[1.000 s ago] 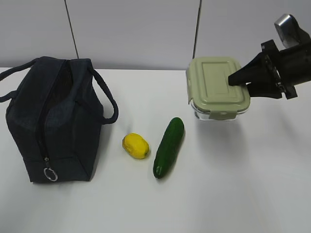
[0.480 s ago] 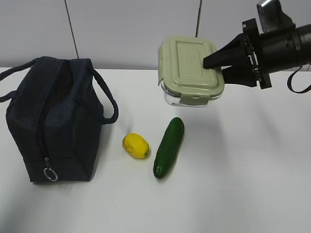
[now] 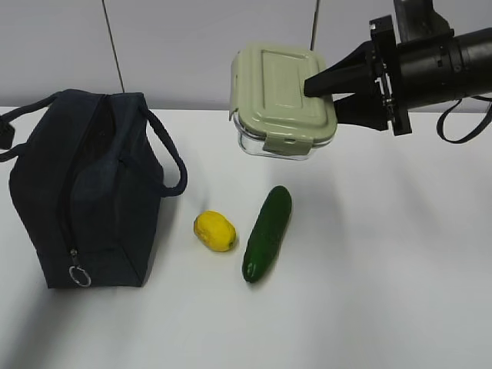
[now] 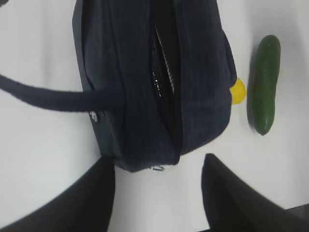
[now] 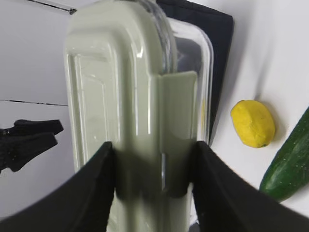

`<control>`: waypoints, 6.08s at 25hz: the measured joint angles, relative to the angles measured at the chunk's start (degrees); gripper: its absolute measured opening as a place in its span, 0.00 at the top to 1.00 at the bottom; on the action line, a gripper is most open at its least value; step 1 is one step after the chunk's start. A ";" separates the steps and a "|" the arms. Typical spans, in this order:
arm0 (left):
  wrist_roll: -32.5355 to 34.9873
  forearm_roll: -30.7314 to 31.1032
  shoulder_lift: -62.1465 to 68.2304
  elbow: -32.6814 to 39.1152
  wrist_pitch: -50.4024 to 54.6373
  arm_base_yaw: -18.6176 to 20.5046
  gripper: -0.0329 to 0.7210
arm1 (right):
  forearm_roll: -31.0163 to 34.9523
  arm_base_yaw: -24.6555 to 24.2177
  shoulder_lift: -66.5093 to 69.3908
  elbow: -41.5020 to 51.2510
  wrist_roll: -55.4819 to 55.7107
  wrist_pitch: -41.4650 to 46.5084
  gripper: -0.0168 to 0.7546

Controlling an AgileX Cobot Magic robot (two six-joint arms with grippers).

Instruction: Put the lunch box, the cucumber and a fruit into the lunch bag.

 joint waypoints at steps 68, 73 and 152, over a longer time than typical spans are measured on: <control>22.09 -25.61 24.62 -14.89 -1.29 0.00 0.96 | 15.87 12.65 6.43 -4.16 -2.00 -7.10 0.52; 23.94 -27.70 24.62 -16.05 -1.93 0.00 0.96 | 15.91 12.65 8.40 -4.16 -2.00 -7.23 0.52; 34.58 -47.81 36.07 -18.90 3.00 0.00 0.96 | 23.00 20.61 25.19 -12.23 -13.59 -19.94 0.52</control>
